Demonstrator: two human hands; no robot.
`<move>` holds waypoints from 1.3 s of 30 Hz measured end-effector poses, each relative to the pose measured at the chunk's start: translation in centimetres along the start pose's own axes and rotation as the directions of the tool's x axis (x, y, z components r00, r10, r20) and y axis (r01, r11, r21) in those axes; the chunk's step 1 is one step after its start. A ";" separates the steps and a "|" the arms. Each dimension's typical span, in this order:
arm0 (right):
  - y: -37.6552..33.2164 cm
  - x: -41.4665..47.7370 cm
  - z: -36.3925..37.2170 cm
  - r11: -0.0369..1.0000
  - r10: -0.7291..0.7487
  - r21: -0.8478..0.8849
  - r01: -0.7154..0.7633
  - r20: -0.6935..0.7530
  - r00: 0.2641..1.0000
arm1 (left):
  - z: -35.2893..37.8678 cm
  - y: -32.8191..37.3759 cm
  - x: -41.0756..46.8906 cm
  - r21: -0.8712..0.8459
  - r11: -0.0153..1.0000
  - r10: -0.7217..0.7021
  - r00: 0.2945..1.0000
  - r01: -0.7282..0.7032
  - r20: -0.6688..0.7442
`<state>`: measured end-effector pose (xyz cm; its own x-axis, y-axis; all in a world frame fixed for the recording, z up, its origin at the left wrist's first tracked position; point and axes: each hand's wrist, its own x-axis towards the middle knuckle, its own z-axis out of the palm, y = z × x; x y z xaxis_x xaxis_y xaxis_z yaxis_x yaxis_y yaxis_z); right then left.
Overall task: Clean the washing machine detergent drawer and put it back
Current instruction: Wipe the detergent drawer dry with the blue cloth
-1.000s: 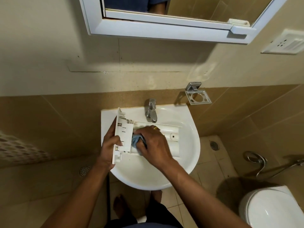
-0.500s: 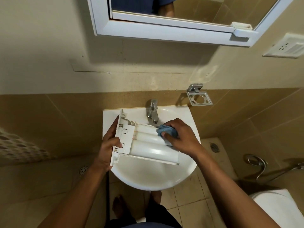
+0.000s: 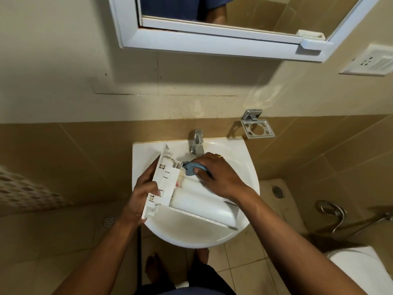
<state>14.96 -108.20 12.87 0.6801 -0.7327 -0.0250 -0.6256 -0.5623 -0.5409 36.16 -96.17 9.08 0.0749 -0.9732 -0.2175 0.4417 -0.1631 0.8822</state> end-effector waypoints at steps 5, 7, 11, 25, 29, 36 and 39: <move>3.7 -3.2 -1.9 0.986 0.167 0.014 -0.167 -0.094 0.981 | -0.5 0.1 0.0 -0.086 0.996 -0.013 0.999 0.010 -0.040; 4.1 -3.8 -2.1 0.970 0.238 -0.017 -0.242 -0.124 0.963 | -0.9 -0.3 0.1 -0.062 0.998 -0.014 0.998 0.010 -0.061; 0.5 -2.7 -1.1 0.985 0.095 -0.129 -0.117 -0.167 0.981 | -0.4 -0.4 0.4 -0.041 0.998 -0.056 0.996 0.054 -0.063; 0.8 -4.4 -1.3 0.968 0.088 -0.210 -0.141 -0.244 0.966 | -0.8 -0.4 1.5 -0.108 0.994 -0.027 0.990 0.012 -0.137; 1.7 -5.2 -1.1 0.962 0.167 -0.159 -0.223 -0.306 0.937 | -1.0 -0.5 1.6 -0.161 0.987 -0.040 0.991 0.019 -0.126; -3.6 -0.9 3.5 0.979 -0.034 -0.202 -0.015 -0.236 0.971 | 0.6 -0.6 2.3 -0.118 0.993 -0.029 0.997 0.021 -0.070; -2.4 -1.6 2.2 0.974 -0.071 -0.225 0.021 -0.214 0.974 | -0.5 -0.4 2.2 -0.172 0.985 -0.045 0.996 0.031 -0.081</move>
<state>16.22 -104.87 12.39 0.6251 -0.7560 0.1940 -0.6808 -0.6498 -0.3381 36.62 -98.18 8.06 0.1273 -0.9484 -0.2905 0.5910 -0.1627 0.7901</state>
